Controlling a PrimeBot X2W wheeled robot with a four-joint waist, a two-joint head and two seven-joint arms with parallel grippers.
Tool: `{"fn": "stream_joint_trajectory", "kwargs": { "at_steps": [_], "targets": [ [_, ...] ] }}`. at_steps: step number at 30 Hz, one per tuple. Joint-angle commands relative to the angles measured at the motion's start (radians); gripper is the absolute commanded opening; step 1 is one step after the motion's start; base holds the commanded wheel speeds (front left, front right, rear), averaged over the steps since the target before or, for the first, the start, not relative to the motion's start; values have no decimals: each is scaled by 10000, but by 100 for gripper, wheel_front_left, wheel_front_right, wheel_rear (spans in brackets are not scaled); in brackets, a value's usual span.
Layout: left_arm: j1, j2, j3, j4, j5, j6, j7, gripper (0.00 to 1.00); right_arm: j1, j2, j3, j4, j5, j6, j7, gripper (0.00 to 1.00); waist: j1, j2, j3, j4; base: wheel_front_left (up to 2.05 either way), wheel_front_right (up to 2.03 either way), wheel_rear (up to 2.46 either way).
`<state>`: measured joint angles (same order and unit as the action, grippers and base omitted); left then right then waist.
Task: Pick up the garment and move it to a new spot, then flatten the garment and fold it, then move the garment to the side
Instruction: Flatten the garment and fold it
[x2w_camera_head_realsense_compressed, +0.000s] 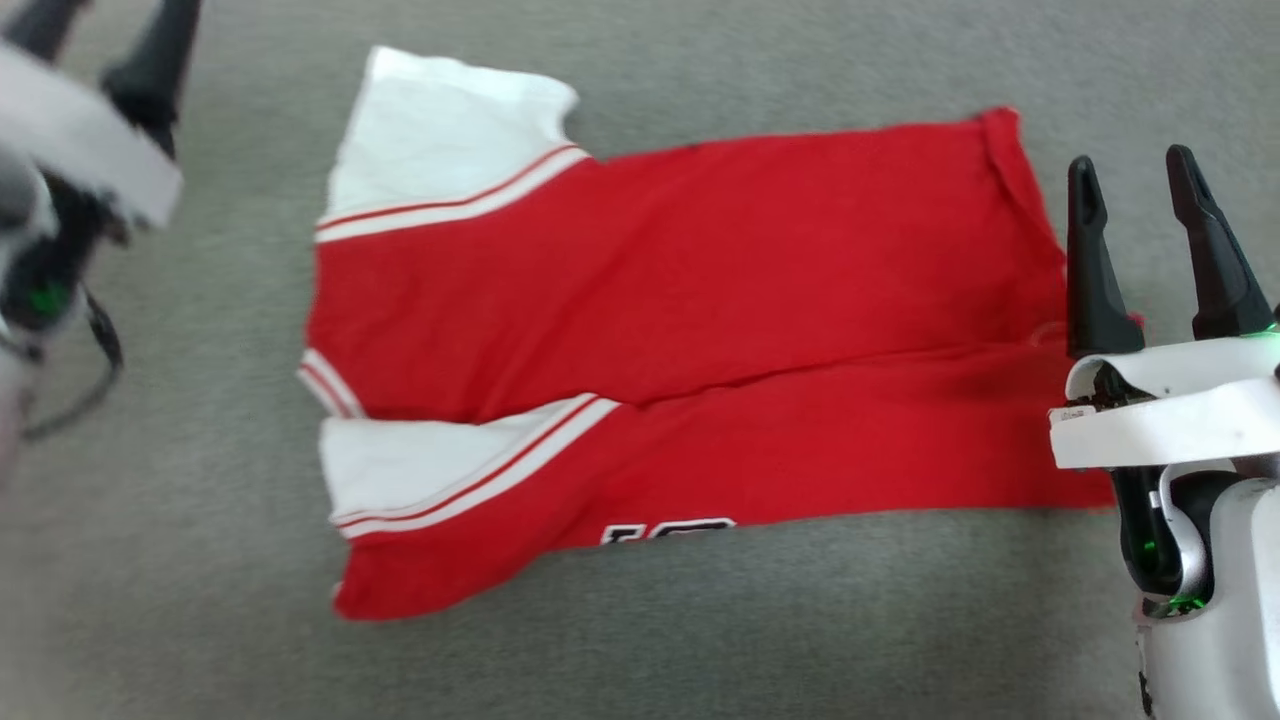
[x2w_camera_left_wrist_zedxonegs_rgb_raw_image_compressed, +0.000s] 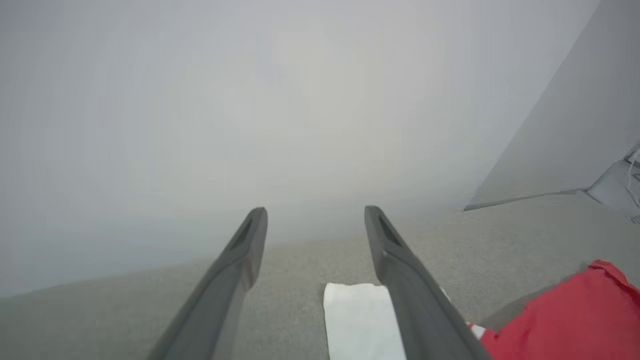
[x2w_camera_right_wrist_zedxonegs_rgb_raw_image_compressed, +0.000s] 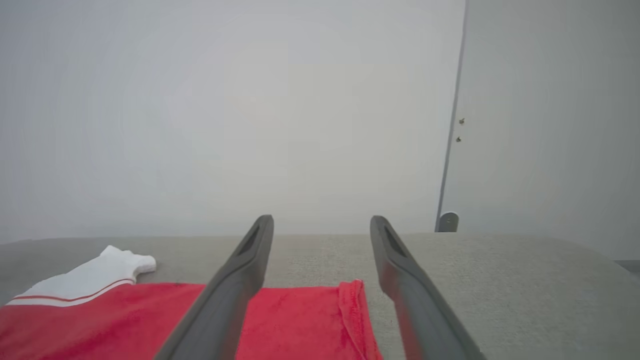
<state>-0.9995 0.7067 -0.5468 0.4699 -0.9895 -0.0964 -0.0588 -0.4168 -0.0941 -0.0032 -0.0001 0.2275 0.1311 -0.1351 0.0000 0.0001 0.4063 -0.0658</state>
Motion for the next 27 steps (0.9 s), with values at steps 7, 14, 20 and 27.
{"fn": "stream_joint_trajectory", "kwargs": {
  "at_steps": [7,14,20,27],
  "targets": [
    [-2970,28,-1119,2117,225,-342,2921,100,371,386,147,-421,158,-8,-258,100,0,-1,1463,-1738,0,0,0],
    [-4001,518,-2382,2830,-1051,-340,7647,100,141,438,653,-630,297,-8,-77,100,0,-1,1820,-2286,0,0,0],
    [-4415,780,-2736,2990,-1322,-346,8926,100,196,442,827,-920,339,-8,72,100,0,-1,2011,-2454,0,0,0],
    [-4010,751,-3204,2902,-1728,-347,9105,92,280,446,847,-1235,353,-8,152,100,0,-1,2210,-2517,0,0,0]
  ]
}}
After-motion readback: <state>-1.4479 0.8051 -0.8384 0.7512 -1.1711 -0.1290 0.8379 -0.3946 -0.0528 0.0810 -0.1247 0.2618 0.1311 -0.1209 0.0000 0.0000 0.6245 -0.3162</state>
